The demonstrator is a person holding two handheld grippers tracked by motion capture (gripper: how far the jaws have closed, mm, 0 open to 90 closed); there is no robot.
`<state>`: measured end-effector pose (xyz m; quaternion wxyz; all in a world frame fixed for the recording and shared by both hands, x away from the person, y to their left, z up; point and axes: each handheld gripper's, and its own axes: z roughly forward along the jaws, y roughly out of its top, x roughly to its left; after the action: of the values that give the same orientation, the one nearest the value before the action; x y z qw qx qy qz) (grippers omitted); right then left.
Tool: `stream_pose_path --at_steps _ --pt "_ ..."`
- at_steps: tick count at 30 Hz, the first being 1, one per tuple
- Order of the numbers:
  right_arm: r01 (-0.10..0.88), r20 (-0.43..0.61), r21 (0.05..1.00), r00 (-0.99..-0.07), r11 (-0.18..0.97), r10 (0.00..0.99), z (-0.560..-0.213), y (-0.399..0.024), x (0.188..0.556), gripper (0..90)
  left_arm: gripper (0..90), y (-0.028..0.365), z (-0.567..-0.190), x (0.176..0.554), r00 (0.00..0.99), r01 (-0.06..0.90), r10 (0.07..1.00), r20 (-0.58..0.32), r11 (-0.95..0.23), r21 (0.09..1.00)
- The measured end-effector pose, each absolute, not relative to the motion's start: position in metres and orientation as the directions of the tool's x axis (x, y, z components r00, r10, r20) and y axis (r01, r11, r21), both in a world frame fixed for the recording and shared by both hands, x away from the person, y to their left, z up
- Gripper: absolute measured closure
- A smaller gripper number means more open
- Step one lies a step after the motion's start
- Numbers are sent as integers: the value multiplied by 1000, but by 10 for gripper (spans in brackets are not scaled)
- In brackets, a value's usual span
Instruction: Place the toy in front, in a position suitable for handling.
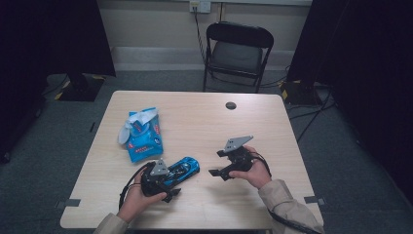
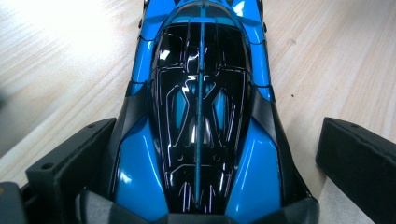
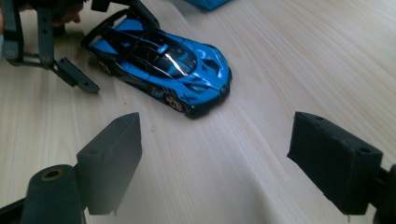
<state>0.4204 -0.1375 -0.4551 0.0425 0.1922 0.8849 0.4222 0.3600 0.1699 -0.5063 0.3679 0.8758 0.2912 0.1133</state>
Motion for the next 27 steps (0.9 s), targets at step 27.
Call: stream_pose_path --at_steps 27 --pt "294 50 715 -926 635 374 -501 -171 389 167 162 221 -432 393 719 481 693 -42 -453 751"
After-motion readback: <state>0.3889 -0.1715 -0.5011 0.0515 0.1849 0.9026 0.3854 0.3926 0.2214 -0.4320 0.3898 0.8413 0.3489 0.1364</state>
